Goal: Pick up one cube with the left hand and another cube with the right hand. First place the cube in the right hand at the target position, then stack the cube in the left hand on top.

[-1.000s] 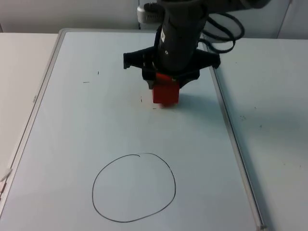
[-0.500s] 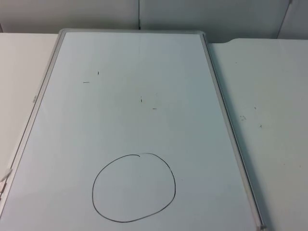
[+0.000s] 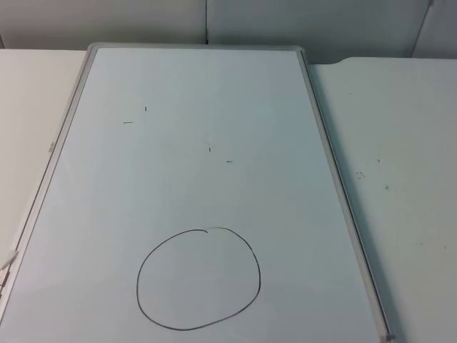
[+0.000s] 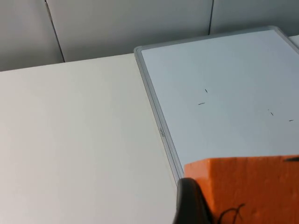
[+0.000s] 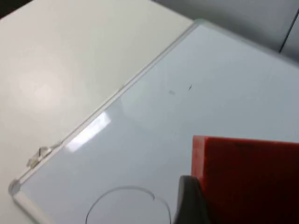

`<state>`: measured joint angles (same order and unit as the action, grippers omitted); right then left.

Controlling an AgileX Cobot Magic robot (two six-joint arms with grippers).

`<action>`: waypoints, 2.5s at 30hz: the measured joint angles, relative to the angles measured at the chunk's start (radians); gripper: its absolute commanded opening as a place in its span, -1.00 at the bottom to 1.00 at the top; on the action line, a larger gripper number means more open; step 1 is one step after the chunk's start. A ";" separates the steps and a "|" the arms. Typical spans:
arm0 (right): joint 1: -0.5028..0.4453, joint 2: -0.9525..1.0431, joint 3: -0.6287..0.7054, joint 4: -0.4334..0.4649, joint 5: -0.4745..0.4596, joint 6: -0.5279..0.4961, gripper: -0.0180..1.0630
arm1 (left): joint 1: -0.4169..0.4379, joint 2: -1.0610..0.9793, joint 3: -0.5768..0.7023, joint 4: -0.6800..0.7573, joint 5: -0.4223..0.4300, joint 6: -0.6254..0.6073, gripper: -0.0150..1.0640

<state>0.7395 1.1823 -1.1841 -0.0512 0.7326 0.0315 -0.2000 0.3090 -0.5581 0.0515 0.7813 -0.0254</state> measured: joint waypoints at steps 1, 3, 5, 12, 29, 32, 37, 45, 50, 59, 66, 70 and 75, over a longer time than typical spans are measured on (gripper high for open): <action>0.000 -0.028 0.066 0.011 -0.012 0.000 -0.97 | 0.000 0.000 0.000 0.000 -0.001 0.000 -0.62; 0.004 -0.072 0.211 0.033 -0.058 0.000 -0.97 | 0.000 0.000 0.000 0.002 -0.001 0.000 -0.62; 0.004 -0.082 0.267 0.041 -0.076 0.000 -0.97 | 0.000 0.000 0.000 0.004 -0.002 0.000 -0.62; 0.026 -0.090 0.484 0.068 -0.181 0.000 -0.97 | 0.000 0.000 0.000 0.006 -0.010 0.000 -0.62; 0.090 0.154 0.475 0.073 -0.272 0.069 -0.97 | 0.000 0.000 0.000 0.006 -0.010 0.000 -0.62; 0.100 0.266 0.410 0.067 -0.276 0.073 -0.97 | 0.000 0.000 0.000 0.006 -0.010 0.000 -0.62; 0.142 0.414 0.320 0.041 -0.295 0.078 -0.97 | 0.000 0.000 0.000 0.006 -0.010 0.000 -0.62; 0.196 0.626 0.206 0.002 -0.332 0.102 -0.97 | 0.000 0.000 0.000 0.008 -0.010 0.000 -0.62; 0.196 0.724 0.155 -0.032 -0.353 0.125 -0.97 | 0.000 0.000 0.000 0.008 -0.010 0.000 -0.62; 0.196 0.824 0.094 -0.057 -0.396 0.127 -0.97 | 0.000 0.000 0.000 0.008 -0.010 0.000 -0.62; 0.196 0.842 0.084 -0.069 -0.409 0.127 -0.97 | 0.000 0.000 0.000 0.008 -0.010 0.000 -0.62; 0.196 0.840 0.084 -0.069 -0.409 0.127 -0.73 | 0.000 0.000 0.000 0.008 -0.010 0.000 -0.62; 0.196 0.826 0.084 -0.069 -0.397 0.146 -0.13 | 0.000 0.000 0.000 0.008 -0.010 0.000 -0.62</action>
<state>0.9352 2.0079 -1.1005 -0.1203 0.3359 0.1773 -0.2000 0.3090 -0.5581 0.0594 0.7710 -0.0254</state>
